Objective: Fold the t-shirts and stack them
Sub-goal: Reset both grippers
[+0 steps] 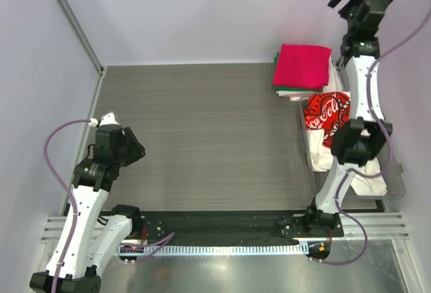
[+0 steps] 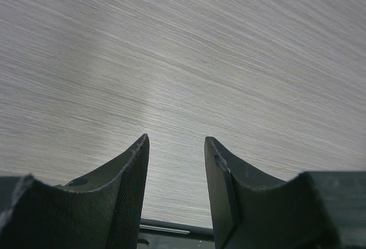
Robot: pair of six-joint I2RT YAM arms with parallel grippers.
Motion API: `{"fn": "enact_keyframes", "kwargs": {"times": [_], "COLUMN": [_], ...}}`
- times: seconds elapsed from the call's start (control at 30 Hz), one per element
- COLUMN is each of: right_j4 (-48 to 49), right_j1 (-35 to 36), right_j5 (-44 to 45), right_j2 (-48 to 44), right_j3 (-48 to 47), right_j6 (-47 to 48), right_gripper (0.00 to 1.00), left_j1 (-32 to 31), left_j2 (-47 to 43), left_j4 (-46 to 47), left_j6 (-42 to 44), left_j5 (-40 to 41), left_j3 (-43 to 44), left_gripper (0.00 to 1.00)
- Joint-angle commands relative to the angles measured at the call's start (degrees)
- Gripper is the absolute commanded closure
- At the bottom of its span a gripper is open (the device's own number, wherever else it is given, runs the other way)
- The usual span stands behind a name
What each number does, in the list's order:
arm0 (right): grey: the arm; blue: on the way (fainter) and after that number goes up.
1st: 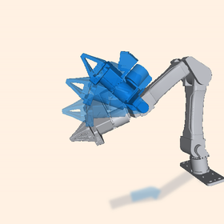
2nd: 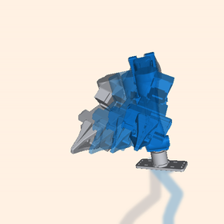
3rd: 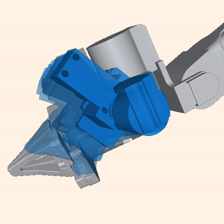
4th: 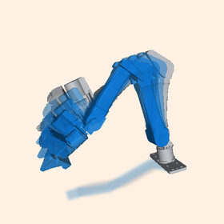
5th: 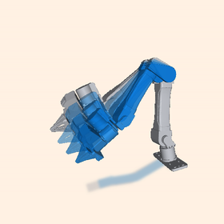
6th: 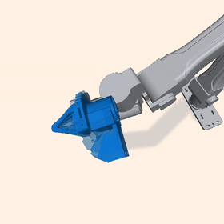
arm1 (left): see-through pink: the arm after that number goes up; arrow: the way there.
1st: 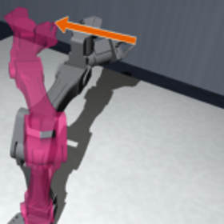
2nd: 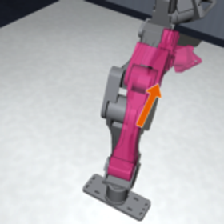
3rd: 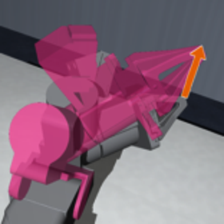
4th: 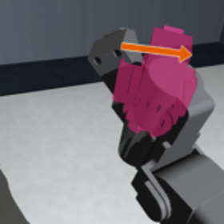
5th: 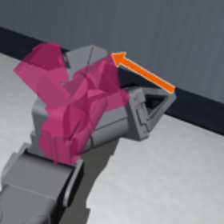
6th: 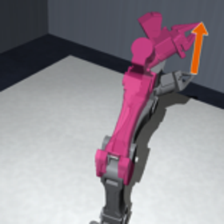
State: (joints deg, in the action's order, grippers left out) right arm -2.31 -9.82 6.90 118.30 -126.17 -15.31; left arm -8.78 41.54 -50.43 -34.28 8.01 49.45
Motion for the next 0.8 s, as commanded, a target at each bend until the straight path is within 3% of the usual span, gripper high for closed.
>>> {"fn": "enact_keyframes", "kwargs": {"times": [0.0, 0.13, 0.3, 0.4, 0.43, 0.57, 0.7, 0.77], "right_j4": [-1.46, -13.48, -14.04, -19.39, -21.75, -23.45, -23.18, -23.27], "right_j1": [0.07, 1.82, 7.52, 20.69, 24.64, 41.41, 50.14, 51.13], "right_j5": [-10.19, -13.84, -18.67, -10.18, -3.62, 5.21, 7.60, 8.31], "right_j2": [-14.65, -28.16, -44.80, -51.75, -52.90, -58.96, -62.92, -65.20], "right_j3": [5.81, 14.61, 38.60, 48.19, 50.21, 63.98, 74.21, 79.73], "right_j6": [-12.69, -16.51, -18.97, -16.86, -16.77, -22.21, -25.64, -29.84], "right_gripper": [0.00, 0.00, 0.01, 0.00, 0.00, 0.00, 0.00, 0.00], "left_j1": [-0.10, -0.10, -0.10, -0.10, -0.10, -0.19, -0.19, -0.28], "left_j2": [-2.07, -4.44, -4.97, -4.89, -4.98, -4.36, -3.57, -3.22], "left_j4": [1.39, 2.01, 1.92, 2.18, 2.18, 2.27, 2.10, 2.10], "left_j6": [0.09, 0.18, 0.80, 1.06, 1.15, 1.23, 1.24, 1.24], "left_j5": [0.69, 0.08, -1.59, -2.56, -2.65, -3.44, -3.53, -3.53], "left_j3": [1.08, 0.74, 1.08, 1.08, 1.00, 1.08, 1.09, 1.17], "left_gripper": [0.55, 0.54, 0.55, 0.54, 0.54, 0.54, 0.55, 0.55]}}
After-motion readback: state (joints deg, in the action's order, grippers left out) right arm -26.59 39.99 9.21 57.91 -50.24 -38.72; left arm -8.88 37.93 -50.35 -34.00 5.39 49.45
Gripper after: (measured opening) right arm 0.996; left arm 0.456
